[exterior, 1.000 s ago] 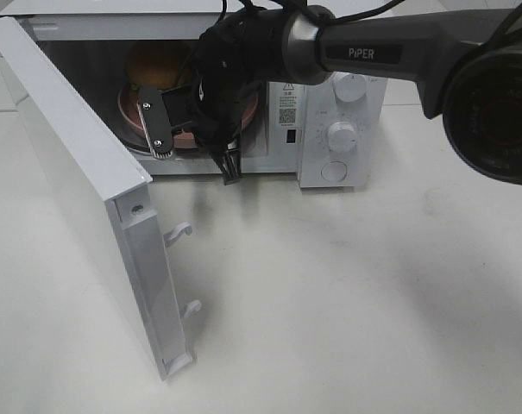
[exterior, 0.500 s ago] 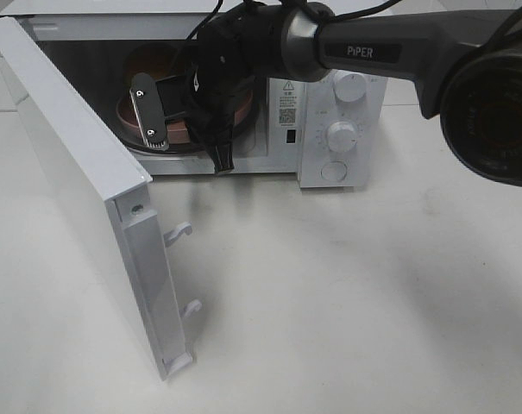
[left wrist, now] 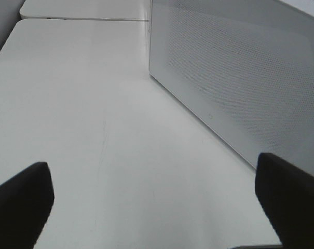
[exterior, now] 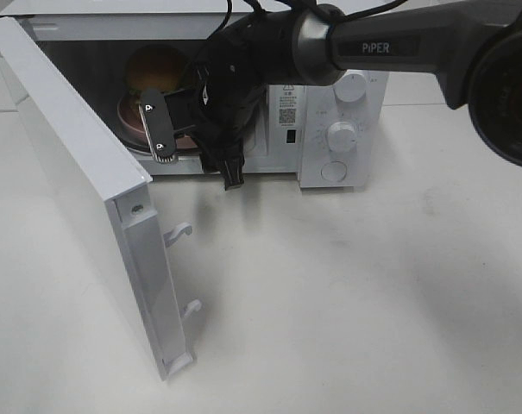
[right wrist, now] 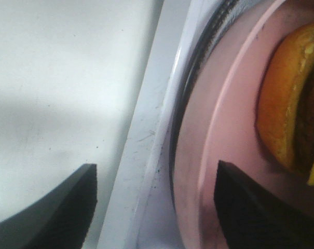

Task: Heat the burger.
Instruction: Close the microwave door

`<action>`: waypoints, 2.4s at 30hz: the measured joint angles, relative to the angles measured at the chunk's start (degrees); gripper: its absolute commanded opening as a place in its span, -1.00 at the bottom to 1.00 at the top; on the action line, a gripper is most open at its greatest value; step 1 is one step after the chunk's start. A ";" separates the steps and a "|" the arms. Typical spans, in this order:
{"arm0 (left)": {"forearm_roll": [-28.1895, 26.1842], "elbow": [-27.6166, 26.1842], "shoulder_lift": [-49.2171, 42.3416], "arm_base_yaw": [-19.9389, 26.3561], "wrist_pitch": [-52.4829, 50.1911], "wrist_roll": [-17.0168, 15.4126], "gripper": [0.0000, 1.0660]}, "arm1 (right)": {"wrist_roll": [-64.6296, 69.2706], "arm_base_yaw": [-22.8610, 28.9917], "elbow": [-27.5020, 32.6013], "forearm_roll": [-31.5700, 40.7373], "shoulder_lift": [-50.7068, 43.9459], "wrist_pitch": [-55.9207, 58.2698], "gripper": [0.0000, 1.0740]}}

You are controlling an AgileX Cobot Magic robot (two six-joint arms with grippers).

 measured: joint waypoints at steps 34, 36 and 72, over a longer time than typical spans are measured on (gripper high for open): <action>0.00 0.00 0.00 0.00 0.00 0.00 0.83 | 1.43 0.00 31.23 0.06 -21.20 -14.09 0.42; 0.00 0.00 0.00 0.00 0.00 0.00 0.83 | 1.43 0.00 32.83 0.06 -22.52 -14.15 0.42; 0.00 0.00 0.00 0.00 0.00 0.00 0.83 | 27.44 0.00 59.59 0.00 -56.38 -6.70 0.42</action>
